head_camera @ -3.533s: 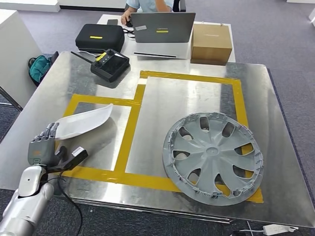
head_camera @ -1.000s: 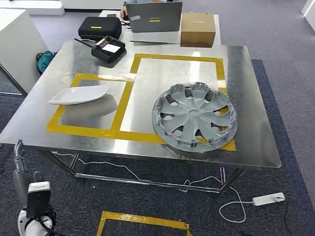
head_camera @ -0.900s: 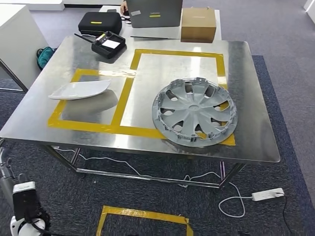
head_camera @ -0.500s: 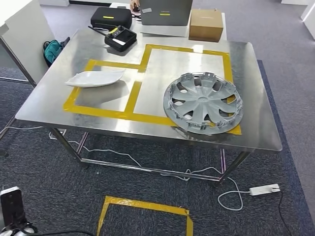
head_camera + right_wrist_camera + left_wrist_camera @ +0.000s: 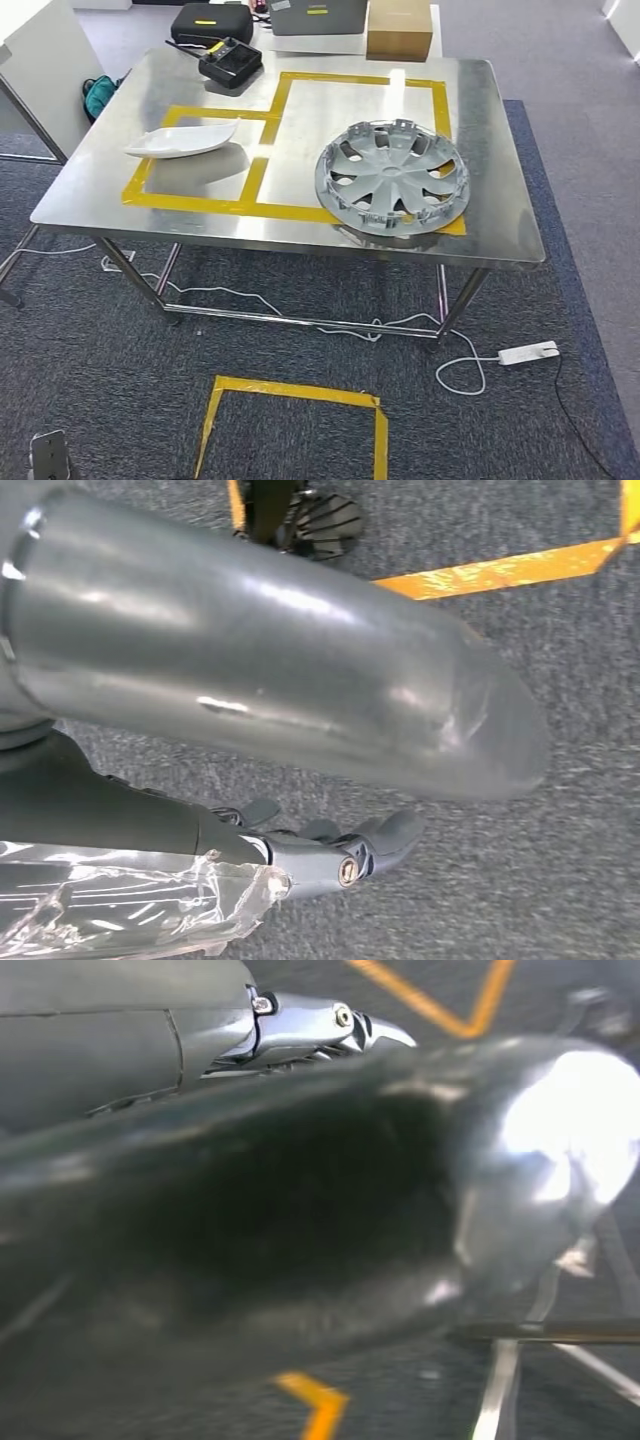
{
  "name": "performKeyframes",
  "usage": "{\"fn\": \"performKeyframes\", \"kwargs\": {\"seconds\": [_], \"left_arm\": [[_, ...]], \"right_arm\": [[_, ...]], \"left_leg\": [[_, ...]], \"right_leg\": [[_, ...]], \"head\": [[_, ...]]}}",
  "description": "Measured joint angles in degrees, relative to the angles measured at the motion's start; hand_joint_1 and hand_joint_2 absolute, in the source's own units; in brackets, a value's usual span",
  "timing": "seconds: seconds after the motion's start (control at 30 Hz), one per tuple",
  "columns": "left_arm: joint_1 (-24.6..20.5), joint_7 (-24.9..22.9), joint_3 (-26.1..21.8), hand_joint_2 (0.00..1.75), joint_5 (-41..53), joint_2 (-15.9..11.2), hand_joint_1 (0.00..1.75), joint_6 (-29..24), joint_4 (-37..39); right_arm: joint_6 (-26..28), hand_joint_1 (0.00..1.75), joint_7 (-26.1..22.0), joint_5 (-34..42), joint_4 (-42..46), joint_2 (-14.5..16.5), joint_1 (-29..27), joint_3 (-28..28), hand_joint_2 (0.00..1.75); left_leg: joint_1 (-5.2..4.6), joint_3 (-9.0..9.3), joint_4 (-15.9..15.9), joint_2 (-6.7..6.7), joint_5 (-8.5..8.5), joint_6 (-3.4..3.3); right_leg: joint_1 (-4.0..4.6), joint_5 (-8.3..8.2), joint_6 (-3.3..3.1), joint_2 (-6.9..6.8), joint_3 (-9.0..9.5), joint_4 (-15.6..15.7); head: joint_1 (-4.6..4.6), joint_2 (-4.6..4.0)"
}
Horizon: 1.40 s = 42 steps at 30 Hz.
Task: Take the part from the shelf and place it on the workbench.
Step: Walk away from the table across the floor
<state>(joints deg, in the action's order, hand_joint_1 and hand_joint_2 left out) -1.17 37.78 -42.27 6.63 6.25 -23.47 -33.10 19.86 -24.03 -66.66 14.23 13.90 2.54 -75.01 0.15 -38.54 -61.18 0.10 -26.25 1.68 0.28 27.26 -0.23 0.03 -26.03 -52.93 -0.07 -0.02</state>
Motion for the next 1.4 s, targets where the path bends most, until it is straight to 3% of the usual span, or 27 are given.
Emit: {"fn": "performKeyframes", "kwargs": {"seconds": [0.03,0.07,0.13,0.2,0.27,0.33,0.4,0.47,0.53,0.57,0.6,0.63,0.7,0.77,0.83,0.9,0.93,1.0,1.03,1.07,1.1,1.17,1.2,1.23,1.3,1.33,1.4], "left_arm": [[-0.2,-0.1,-0.4,0.00,0.3,-0.3,0.00,0.3,2.0],[-0.4,-0.3,-0.6,0.00,0.9,-0.6,0.00,0.5,3.8],[-0.6,-1.7,-0.8,0.00,2.9,-1.0,0.00,1.1,7.1],[-0.7,-3.6,-0.8,0.00,4.7,-1.2,0.00,2.4,9.9],[-0.8,-5.4,-0.7,0.00,6.4,-1.1,0.00,3.7,12.1],[-0.8,-7.2,-0.6,0.00,8.3,-0.8,0.00,4.5,13.9],[-0.7,-9.0,-0.1,0.00,10.4,-0.5,0.00,5.0,15.3],[-0.6,-10.7,0.8,0.00,12.5,-0.2,0.00,5.2,16.4],[-0.6,-12.2,1.7,0.00,14.2,0.0,0.00,5.5,17.2],[-0.6,-12.9,2.2,0.00,14.9,0.2,0.00,5.7,17.6],[-0.6,-13.4,2.7,0.00,15.6,0.4,0.00,5.9,18.0],[-0.6,-14.0,3.2,0.00,16.2,0.7,0.00,6.0,18.3],[-0.6,-14.5,4.2,0.00,17.3,1.4,0.00,5.8,18.7],[-0.6,-14.6,5.0,0.00,18.0,2.1,0.00,5.3,19.0],[-0.6,-14.6,5.7,0.00,18.6,2.5,0.00,5.1,19.1],[-0.5,-14.6,6.1,0.00,18.9,2.8,0.00,5.1,19.4],[-0.4,-14.7,6.3,0.00,19.0,2.8,0.00,5.1,19.5],[-0.2,-14.8,6.5,0.00,19.1,2.8,0.00,5.1,19.6],[-0.2,-14.8,6.7,0.00,19.1,2.8,0.00,5.1,19.7],[-0.2,-14.8,6.8,0.00,19.2,2.8,0.00,5.1,19.7],[-0.3,-14.9,7.0,0.00,19.3,2.8,0.00,5.1,19.7],[-0.3,-15.2,7.2,0.00,19.6,2.8,0.00,5.2,19.7],[-0.4,-15.3,7.2,0.00,19.7,2.8,0.00,5.2,19.7],[-0.4,-15.4,7.3,0.00,19.8,2.9,0.00,5.3,19.7],[-0.7,-15.5,7.4,0.00,19.8,3.1,0.00,5.4,19.7],[-0.8,-15.5,7.4,0.00,19.8,3.2,0.00,5.5,19.7],[-0.7,-15.5,7.4,0.00,19.8,3.2,0.00,5.5,19.8]], "right_arm": [[0.0,0.00,0.1,-0.1,0.0,0.0,0.0,0.0,0.00],[-0.1,0.00,0.2,-0.1,0.0,0.0,-0.1,0.0,0.00],[-0.1,0.00,0.5,-0.4,0.0,0.0,-0.1,0.0,0.00],[-0.3,0.00,0.7,-0.8,0.0,0.0,-0.1,0.0,0.00],[-0.4,0.00,0.7,-1.1,0.0,0.0,0.0,0.0,0.00],[-0.5,0.00,0.5,-1.3,0.0,0.0,-0.1,0.0,0.00],[-0.6,0.00,0.1,-1.4,0.0,0.0,-0.3,0.0,0.00],[-0.8,0.00,-0.2,-1.3,0.0,0.0,-0.5,0.0,0.00],[-1.1,0.00,-0.6,-1.3,0.0,0.0,-0.5,0.0,0.00],[-1.1,0.00,-0.7,-1.2,0.0,0.0,-0.4,0.0,0.00],[-1.1,0.00,-0.8,-1.2,0.0,0.0,-0.4,0.0,0.00],[-1.2,0.00,-0.9,-1.2,0.0,0.0,-0.4,0.0,0.00],[-1.7,0.00,-0.9,-1.2,0.0,-0.1,-0.3,0.0,0.00],[-2.4,0.00,-0.8,-1.6,0.0,-0.2,-0.1,0.0,0.00],[-2.6,0.00,-0.6,-1.9,0.0,-0.3,0.1,0.0,0.00],[-2.5,0.00,-0.3,-2.0,0.0,-0.4,0.0,0.0,0.00],[-2.4,0.00,-0.2,-2.0,0.0,-0.4,-0.1,0.0,0.00],[-2.1,0.00,-0.2,-2.1,0.0,-0.4,-0.2,0.0,0.00],[-2.0,0.00,-0.2,-2.1,0.0,-0.4,-0.2,0.0,0.00],[-1.9,0.00,-0.2,-2.1,0.0,-0.4,-0.2,0.0,0.00],[-2.0,0.00,-0.1,-2.2,0.0,-0.4,-0.3,0.0,0.00],[-2.2,0.00,0.0,-2.3,0.0,-0.4,-0.3,0.0,0.00],[-2.3,0.00,0.0,-2.4,0.0,-0.4,-0.2,0.0,0.00],[-2.4,0.00,0.0,-2.4,0.0,-0.5,-0.2,0.0,0.00],[-2.5,0.00,0.0,-2.6,0.1,-0.6,-0.2,0.0,0.00],[-2.5,0.00,0.0,-2.6,0.1,-0.7,-0.2,0.1,0.00],[-2.5,0.00,0.0,-2.7,0.1,-0.7,-0.3,0.1,0.00]], "left_leg": [[0.12,-1.18,-4.4,0.00,-2.58,0.23],[0.22,-1.99,-8.0,0.00,-4.03,0.43],[0.44,-1.11,-10.1,0.00,-3.23,0.77],[0.84,3.46,-4.9,0.00,-0.70,1.22],[0.98,8.04,1.9,-0.25,-0.62,1.22],[0.77,9.17,4.5,-0.57,-1.54,0.41],[0.74,8.29,4.5,-0.52,-1.17,-0.83],[0.71,7.19,4.5,-0.36,-0.07,-2.05],[0.44,5.77,4.5,-0.29,1.20,-2.73],[0.25,4.94,4.5,-0.26,1.87,-2.86],[0.06,4.08,4.4,-0.22,2.57,-2.92],[-0.11,3.19,4.4,-0.20,3.29,-2.93],[-0.32,1.51,4.4,-0.21,4.82,-2.85],[-0.50,0.43,4.4,-0.22,6.25,-2.52],[-0.44,0.16,4.9,-0.13,7.81,-1.93],[-0.25,-0.02,5.5,-0.10,8.78,-1.20],[-0.19,-0.32,5.1,-0.14,7.59,-0.84],[-0.04,-1.44,0.8,-0.19,1.34,-0.21],[0.02,-2.06,-3.0,-0.19,-2.22,0.04],[0.08,-2.49,-7.0,-0.19,-4.51,0.26],[0.13,-2.50,-10.2,-0.18,-5.06,0.44],[0.25,-0.43,-11.9,-0.17,-2.15,0.66],[0.37,2.13,-9.8,-0.16,-0.65,0.76],[0.49,5.71,-5.8,-0.16,-0.30,0.85],[0.50,11.92,2.8,-0.21,-2.40,0.38],[0.35,13.29,5.2,-0.23,-3.39,-0.11],[0.15,12.67,6.0,-0.12,-3.16,-1.39]], "right_leg": [[-0.01,-0.31,-0.09,-0.07,-0.79,-0.4],[-0.05,-0.57,-0.05,-0.16,-1.62,-0.8],[-0.29,-1.06,0.23,-0.30,-3.36,-1.9],[-0.67,-1.39,0.72,-0.29,-4.99,-3.1],[-0.74,-1.68,1.41,-0.21,-6.40,-4.4],[-0.67,-2.24,2.26,-0.14,-7.39,-5.1],[-0.84,-2.15,2.99,-0.13,-8.00,-5.5],[-0.95,1.60,3.47,-0.12,-9.24,-8.5],[-0.93,7.26,3.66,-0.11,-11.02,-15.3],[-0.90,8.85,3.65,-0.11,-11.50,-18.6],[-0.83,8.98,3.54,-0.11,-11.35,-20.7],[-0.71,7.84,3.32,-0.10,-10.34,-21.1],[-0.32,4.40,2.55,-0.09,-5.52,-16.2],[0.14,4.32,1.80,-0.11,0.88,-7.2],[0.55,5.37,1.43,-0.06,3.57,-2.1],[0.58,4.19,0.92,-0.10,2.57,-1.7],[0.48,3.38,0.48,-0.18,1.84,-1.8],[0.25,1.54,-0.15,-0.33,-0.07,-1.7],[0.24,0.63,-0.31,-0.35,-1.17,-1.7],[0.23,-0.28,-0.30,-0.45,-2.22,-1.8],[0.21,-1.17,-0.23,-0.57,-3.32,-2.0],[0.11,-2.76,0.12,-0.77,-5.67,-2.6],[0.02,-3.44,0.38,-0.82,-6.92,-3.0],[0.01,-4.00,0.69,-0.83,-8.05,-3.6],[0.04,-5.07,1.31,-0.88,-9.62,-4.6],[0.05,-5.65,1.62,-0.92,-10.06,-4.8],[-0.19,-6.65,2.29,-0.94,-10.56,-4.7]], "head": [[-0.13,0.00],[-0.19,0.00],[-0.20,0.00],[-0.22,0.00],[-0.34,0.00],[-0.42,0.00],[-0.40,0.00],[-0.28,0.00],[-0.08,0.00],[-0.02,0.00],[0.01,0.00],[0.01,0.00],[0.01,0.00],[0.00,0.00],[0.26,-0.02],[0.66,-0.04],[0.67,-0.03],[0.33,-0.04],[0.15,-0.04],[0.06,-0.04],[0.07,-0.04],[0.06,-0.04],[0.06,-0.04],[0.02,-0.04],[0.03,-0.04],[0.04,-0.04],[0.04,-0.04]]}}
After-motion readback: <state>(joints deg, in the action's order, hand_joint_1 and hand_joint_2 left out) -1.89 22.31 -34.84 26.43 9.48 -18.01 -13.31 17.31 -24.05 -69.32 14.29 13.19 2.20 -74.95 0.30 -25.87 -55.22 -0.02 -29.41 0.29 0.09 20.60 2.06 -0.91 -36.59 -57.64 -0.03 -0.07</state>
